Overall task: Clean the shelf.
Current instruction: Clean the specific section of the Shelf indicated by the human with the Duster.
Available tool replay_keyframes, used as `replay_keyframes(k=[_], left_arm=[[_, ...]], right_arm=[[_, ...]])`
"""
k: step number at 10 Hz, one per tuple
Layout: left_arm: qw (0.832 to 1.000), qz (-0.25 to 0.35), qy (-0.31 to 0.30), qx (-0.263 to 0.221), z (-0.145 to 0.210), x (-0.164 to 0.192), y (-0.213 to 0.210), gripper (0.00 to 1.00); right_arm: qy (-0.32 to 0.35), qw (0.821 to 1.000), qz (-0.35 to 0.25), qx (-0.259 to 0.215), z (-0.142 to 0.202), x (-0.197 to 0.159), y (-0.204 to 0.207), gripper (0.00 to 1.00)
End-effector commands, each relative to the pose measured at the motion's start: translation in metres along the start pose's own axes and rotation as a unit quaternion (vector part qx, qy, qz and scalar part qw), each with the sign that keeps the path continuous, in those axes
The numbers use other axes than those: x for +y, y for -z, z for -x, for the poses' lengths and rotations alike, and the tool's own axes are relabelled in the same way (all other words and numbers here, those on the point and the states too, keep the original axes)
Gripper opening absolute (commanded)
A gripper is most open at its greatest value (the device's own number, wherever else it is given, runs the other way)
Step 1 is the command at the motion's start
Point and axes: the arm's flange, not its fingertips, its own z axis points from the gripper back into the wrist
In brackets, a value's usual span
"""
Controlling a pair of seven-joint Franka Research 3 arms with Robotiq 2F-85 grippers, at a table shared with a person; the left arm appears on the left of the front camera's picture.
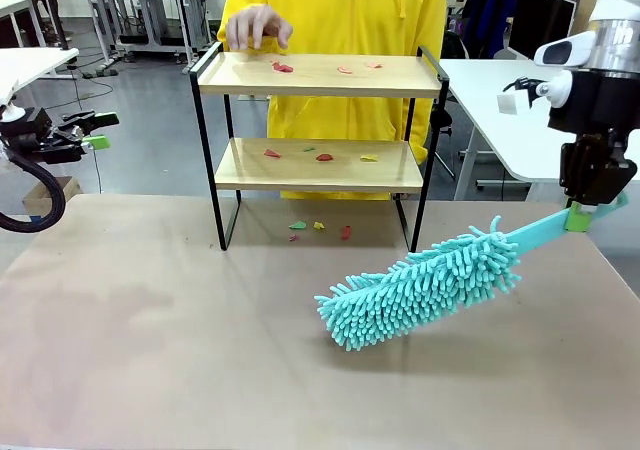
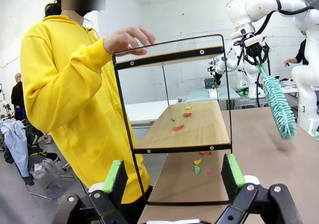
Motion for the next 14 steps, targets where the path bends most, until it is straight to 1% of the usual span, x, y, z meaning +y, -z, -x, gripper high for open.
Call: replay_keyframes(k=[1, 5, 6, 8, 9, 10, 12, 13, 14], left_arm=[[1.0, 0.0, 0.004, 0.002, -0.002, -0.001, 0.0, 1.0], [1.0, 0.0, 0.004, 0.002, -0.002, -0.001, 0.0, 1.0], [1.0, 0.0, 0.004, 0.002, -0.002, -0.001, 0.0, 1.0], [1.0, 0.0, 0.004, 0.002, -0.002, -0.001, 0.0, 1.0], [1.0, 0.0, 0.004, 0.002, -0.002, -0.001, 0.0, 1.0], [1.0, 0.0, 0.004, 0.002, -0.002, -0.001, 0.0, 1.0], [1.0, 0.0, 0.004, 0.002, -0.002, -0.001, 0.0, 1.0], [1.0, 0.0, 0.004, 0.002, -0.002, -0.001, 0.0, 1.0], [1.0, 0.0, 0.004, 0.002, -0.002, -0.001, 0.0, 1.0]], right_arm=[[-0.002, 1.0, -0.001, -0.004, 0.003, 0.003, -0.002, 0.13], [0.0, 1.0, 0.0, 0.0, 0.0, 0.0, 0.0, 0.13], [0.022, 1.0, -0.005, -0.018, -0.008, 0.007, -0.011, 0.13], [0.039, 0.998, 0.007, -0.055, -0.022, 0.029, -0.036, 0.13], [0.039, 0.996, 0.024, -0.072, -0.031, 0.046, -0.05, 0.13], [0.042, 0.995, 0.041, -0.081, -0.04, 0.063, -0.062, 0.13], [0.029, 0.993, 0.052, -0.099, -0.057, 0.088, -0.081, 0.13], [0.026, 0.991, 0.062, -0.116, -0.068, 0.102, -0.089, 0.13], [0.045, 0.985, 0.063, -0.154, -0.085, 0.12, -0.096, 0.13]])
